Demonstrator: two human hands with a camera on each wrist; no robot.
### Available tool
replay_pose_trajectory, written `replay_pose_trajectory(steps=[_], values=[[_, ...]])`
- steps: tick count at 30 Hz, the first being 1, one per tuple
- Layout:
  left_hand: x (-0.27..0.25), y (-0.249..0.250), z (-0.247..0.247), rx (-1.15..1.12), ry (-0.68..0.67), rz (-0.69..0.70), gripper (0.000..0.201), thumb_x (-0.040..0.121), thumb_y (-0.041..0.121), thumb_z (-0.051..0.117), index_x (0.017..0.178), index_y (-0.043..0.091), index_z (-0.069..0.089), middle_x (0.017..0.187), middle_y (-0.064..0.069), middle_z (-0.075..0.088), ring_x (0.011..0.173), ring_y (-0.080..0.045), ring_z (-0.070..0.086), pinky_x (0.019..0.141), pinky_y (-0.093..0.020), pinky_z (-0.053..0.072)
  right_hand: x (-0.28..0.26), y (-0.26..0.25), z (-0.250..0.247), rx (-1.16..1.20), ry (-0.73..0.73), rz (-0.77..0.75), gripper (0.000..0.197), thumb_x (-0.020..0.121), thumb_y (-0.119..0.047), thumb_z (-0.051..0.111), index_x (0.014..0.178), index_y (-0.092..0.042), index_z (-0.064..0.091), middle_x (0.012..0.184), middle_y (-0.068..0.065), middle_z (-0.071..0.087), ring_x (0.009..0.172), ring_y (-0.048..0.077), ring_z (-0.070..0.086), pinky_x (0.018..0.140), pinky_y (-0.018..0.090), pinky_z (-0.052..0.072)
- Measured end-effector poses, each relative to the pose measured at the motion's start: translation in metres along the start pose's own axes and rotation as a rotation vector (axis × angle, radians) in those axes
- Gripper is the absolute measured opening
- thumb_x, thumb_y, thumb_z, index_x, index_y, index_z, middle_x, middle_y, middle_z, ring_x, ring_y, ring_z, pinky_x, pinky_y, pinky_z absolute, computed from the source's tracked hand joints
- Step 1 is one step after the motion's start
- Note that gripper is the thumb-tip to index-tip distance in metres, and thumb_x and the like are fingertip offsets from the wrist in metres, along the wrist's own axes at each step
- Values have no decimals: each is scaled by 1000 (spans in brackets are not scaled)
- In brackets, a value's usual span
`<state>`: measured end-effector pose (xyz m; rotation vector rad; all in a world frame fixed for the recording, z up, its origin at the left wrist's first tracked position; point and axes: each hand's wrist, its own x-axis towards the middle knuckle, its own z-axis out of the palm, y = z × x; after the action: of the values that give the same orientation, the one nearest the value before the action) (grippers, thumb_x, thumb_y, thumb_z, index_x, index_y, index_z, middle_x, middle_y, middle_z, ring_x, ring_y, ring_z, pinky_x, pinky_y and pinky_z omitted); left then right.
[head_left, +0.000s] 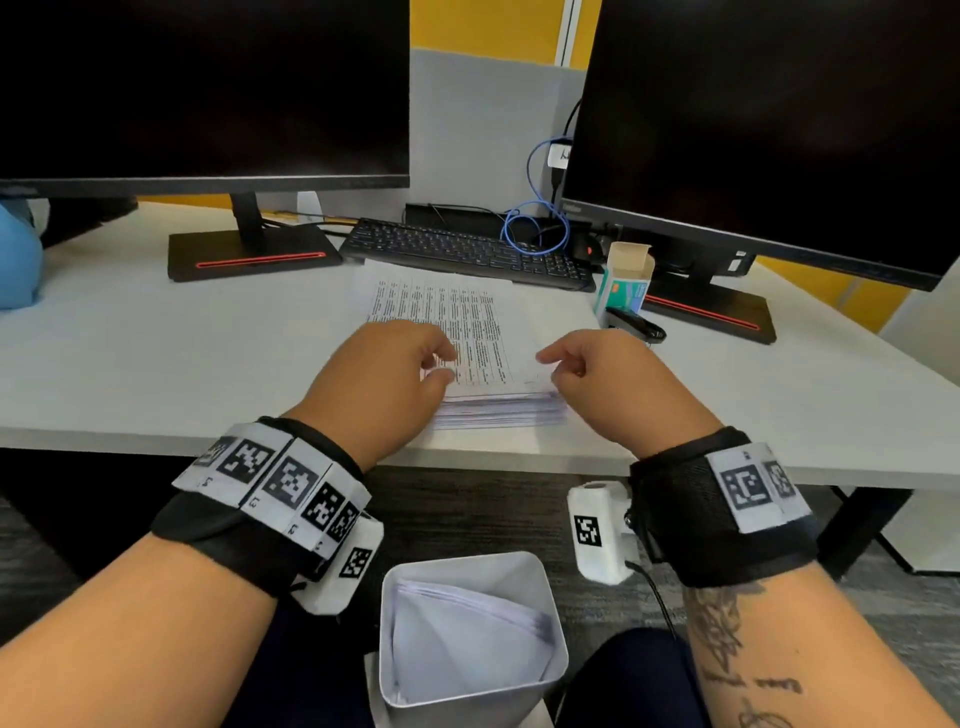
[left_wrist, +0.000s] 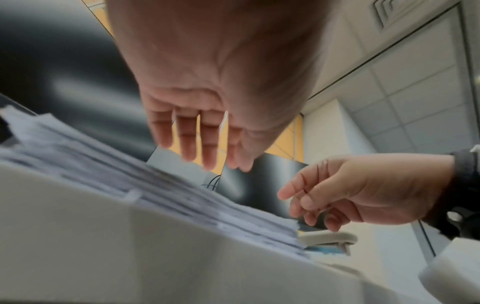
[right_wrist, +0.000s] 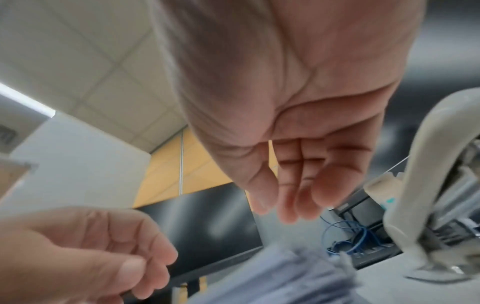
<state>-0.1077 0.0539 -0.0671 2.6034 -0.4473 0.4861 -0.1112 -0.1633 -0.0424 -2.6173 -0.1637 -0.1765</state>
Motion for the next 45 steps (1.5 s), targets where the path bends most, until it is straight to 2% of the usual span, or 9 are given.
replay_pose_trajectory(steps=[3, 13, 19, 28, 31, 34, 37, 41, 45], values=[[5, -16, 13, 74, -142, -41, 31, 97, 32, 52, 127, 27, 59, 126, -1, 60, 118, -21, 51, 101, -36, 42, 13, 5, 8, -97, -38, 85, 40, 94, -8, 47, 127, -26, 62, 120, 0, 64, 109, 19, 59, 89, 26, 44], [7, -28, 15, 103, -263, -48, 37, 97, 45, 49, 131, 32, 57, 132, 3, 58, 116, -18, 55, 95, -32, 43, 24, 12, 7, -101, -130, 56, 31, 93, -17, 63, 122, -26, 68, 119, -7, 67, 102, 12, 61, 80, 19, 40], [12, -28, 9, 255, -234, 13, 30, 98, 48, 44, 115, 30, 62, 103, 5, 67, 92, -16, 60, 76, -30, 47, 23, 10, 1, -80, -165, 60, 39, 89, -9, 63, 125, -24, 66, 121, -6, 66, 104, 12, 60, 85, 18, 41], [11, -16, 14, 340, -22, 119, 9, 98, 14, 47, 91, 16, 52, 82, 0, 55, 70, -23, 50, 59, -35, 42, 14, 6, -3, -25, -46, -17, 43, 92, -28, 63, 134, -35, 56, 126, -7, 55, 112, 11, 54, 88, 22, 39], [2, 3, 4, 294, -31, 200, 9, 98, 19, 44, 92, 18, 50, 84, 0, 55, 73, -24, 50, 59, -35, 42, 9, -6, -1, -84, -36, -163, 54, 80, -38, 76, 130, -40, 58, 133, -8, 54, 122, 12, 49, 105, 38, 41], [-4, 25, -9, 304, -97, 235, 17, 100, 35, 38, 84, 28, 43, 77, 6, 52, 74, -21, 53, 58, -33, 39, 4, -17, 6, -254, -120, -185, 46, 80, -37, 73, 124, -45, 61, 125, -11, 60, 119, 13, 52, 100, 40, 40], [-9, 29, -31, 39, -45, 107, 41, 97, 54, 35, 72, 25, 51, 69, 7, 57, 70, -14, 56, 61, -31, 43, -4, -20, 6, -285, -133, -175, 26, 93, -25, 55, 110, -35, 72, 95, -7, 69, 97, 17, 61, 74, 28, 41], [-6, 4, -49, -314, 216, -330, 55, 99, 57, 27, 91, 15, 62, 80, -9, 66, 77, -25, 64, 76, -43, 54, -15, -13, -6, -222, 0, -124, 35, 99, -21, 46, 124, -35, 65, 117, -1, 69, 103, 19, 61, 74, 25, 40], [-5, -12, -40, -897, -147, -798, 57, 94, 67, 35, 106, 13, 52, 75, -18, 68, 60, -29, 66, 58, -38, 56, -27, -5, -22, -106, -217, -96, 29, 95, -27, 57, 119, -43, 67, 117, -11, 68, 93, 4, 59, 73, 10, 42]])
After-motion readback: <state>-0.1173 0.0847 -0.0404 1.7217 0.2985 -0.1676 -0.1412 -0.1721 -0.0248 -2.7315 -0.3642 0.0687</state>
